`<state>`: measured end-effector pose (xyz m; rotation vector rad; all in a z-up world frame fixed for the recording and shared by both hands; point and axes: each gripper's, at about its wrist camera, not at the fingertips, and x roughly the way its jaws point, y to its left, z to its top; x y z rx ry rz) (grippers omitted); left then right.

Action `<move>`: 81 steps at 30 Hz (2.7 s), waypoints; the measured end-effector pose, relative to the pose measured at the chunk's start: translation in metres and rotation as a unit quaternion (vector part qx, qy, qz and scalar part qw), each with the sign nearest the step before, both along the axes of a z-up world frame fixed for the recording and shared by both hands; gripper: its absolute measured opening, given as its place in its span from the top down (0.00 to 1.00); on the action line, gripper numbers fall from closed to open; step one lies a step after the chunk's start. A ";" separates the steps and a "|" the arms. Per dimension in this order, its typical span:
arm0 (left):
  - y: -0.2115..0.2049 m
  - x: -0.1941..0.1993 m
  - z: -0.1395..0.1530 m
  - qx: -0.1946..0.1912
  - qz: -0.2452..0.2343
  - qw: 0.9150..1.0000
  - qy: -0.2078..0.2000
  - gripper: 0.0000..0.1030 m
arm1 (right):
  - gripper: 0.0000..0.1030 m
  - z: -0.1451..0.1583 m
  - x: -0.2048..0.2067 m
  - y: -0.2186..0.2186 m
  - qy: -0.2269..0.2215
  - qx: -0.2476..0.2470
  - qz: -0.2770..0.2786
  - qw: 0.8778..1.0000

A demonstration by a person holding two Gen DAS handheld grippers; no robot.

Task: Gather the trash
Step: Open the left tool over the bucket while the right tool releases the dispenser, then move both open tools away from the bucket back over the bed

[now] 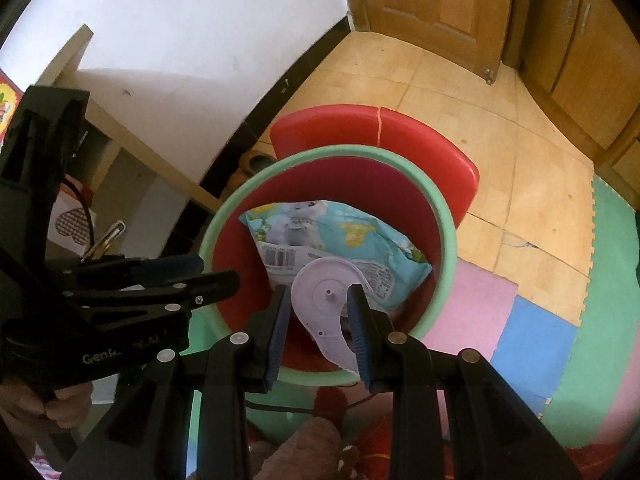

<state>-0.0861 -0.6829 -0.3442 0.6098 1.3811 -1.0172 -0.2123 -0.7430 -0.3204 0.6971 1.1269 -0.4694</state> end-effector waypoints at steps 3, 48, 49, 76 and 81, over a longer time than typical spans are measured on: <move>0.005 0.002 0.005 -0.007 0.004 1.000 0.005 0.59 | 0.71 0.004 0.002 0.002 -0.008 -0.002 0.003 1.000; 0.068 0.006 0.127 -0.046 0.074 0.994 -0.064 0.55 | 0.53 0.115 0.010 0.052 -0.053 -0.061 0.037 0.996; 0.072 0.006 0.132 -0.048 0.077 0.994 -0.066 0.55 | 0.53 0.120 0.011 0.055 -0.055 -0.063 0.040 0.996; 0.186 0.047 0.235 -0.098 0.174 0.975 -0.100 0.55 | 0.53 0.224 0.058 0.156 -0.136 -0.097 0.139 0.976; 0.216 0.056 0.250 -0.099 0.193 0.970 -0.112 0.55 | 0.53 0.239 0.070 0.179 -0.154 -0.095 0.157 0.971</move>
